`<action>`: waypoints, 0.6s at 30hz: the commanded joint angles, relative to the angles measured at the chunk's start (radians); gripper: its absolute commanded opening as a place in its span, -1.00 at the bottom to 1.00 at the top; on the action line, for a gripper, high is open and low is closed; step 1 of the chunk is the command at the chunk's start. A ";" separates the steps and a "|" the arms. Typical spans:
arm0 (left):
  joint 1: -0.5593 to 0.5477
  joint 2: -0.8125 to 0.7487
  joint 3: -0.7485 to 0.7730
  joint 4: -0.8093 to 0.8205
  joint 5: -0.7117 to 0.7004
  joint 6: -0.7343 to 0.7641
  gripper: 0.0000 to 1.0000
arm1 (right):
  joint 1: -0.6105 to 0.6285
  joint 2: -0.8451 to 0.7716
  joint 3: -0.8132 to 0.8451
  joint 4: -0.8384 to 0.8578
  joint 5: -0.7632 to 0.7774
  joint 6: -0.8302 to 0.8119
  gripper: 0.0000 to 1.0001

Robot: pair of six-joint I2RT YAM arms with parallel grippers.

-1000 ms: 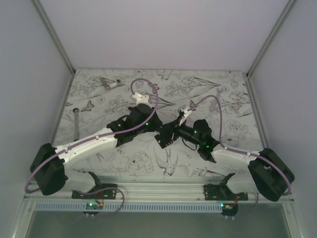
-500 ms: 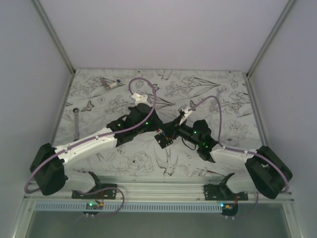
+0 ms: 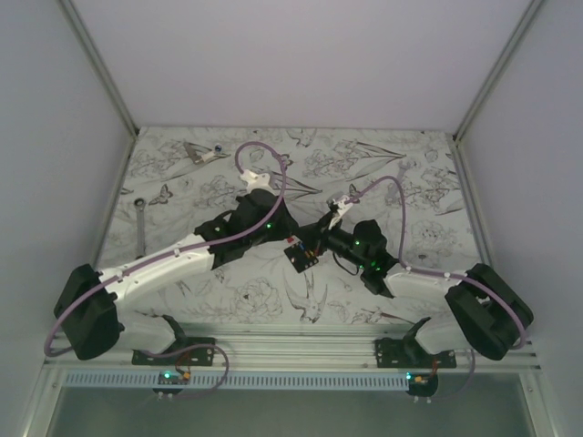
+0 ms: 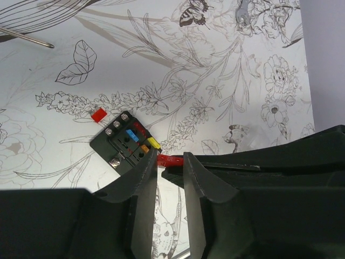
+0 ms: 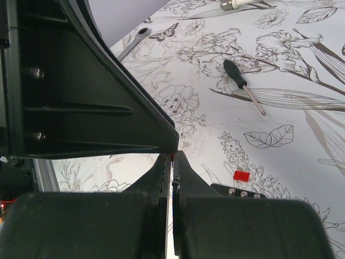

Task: Snap on the fuse box
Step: Pick up the fuse from the center of the board.

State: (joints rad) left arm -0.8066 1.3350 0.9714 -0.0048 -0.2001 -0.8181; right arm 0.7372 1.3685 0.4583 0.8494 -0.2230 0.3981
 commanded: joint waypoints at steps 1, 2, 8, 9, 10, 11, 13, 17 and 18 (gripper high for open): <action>-0.004 -0.052 0.009 0.024 0.088 0.013 -0.40 | 0.000 -0.011 0.021 0.015 -0.029 -0.048 -1.00; 0.005 -0.054 0.007 0.024 0.103 0.023 -0.33 | -0.005 -0.016 0.021 0.009 -0.051 -0.055 -1.00; 0.082 -0.134 0.003 -0.004 0.281 0.166 0.06 | -0.073 -0.055 0.052 -0.121 -0.235 -0.128 -1.00; 0.099 -0.145 0.005 -0.014 0.335 0.201 0.10 | -0.088 -0.060 0.063 -0.164 -0.278 -0.151 -1.00; 0.116 -0.158 0.006 -0.024 0.378 0.236 0.11 | -0.102 -0.062 0.074 -0.197 -0.320 -0.165 -1.00; 0.131 -0.171 0.005 -0.031 0.435 0.280 0.11 | -0.119 -0.065 0.087 -0.233 -0.382 -0.181 -1.00; 0.154 -0.195 0.007 -0.056 0.540 0.358 0.11 | -0.142 -0.069 0.113 -0.296 -0.475 -0.211 -1.00; 0.175 -0.216 0.022 -0.123 0.705 0.511 0.07 | -0.158 -0.089 0.164 -0.419 -0.606 -0.275 -1.00; 0.178 -0.218 0.020 -0.127 0.748 0.539 0.07 | -0.157 -0.094 0.182 -0.457 -0.630 -0.293 -1.00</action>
State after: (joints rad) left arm -0.6418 1.1339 0.9718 -0.0601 0.3027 -0.4732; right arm 0.5884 1.3136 0.5690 0.5480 -0.6621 0.2066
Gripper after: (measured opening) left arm 0.537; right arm 0.015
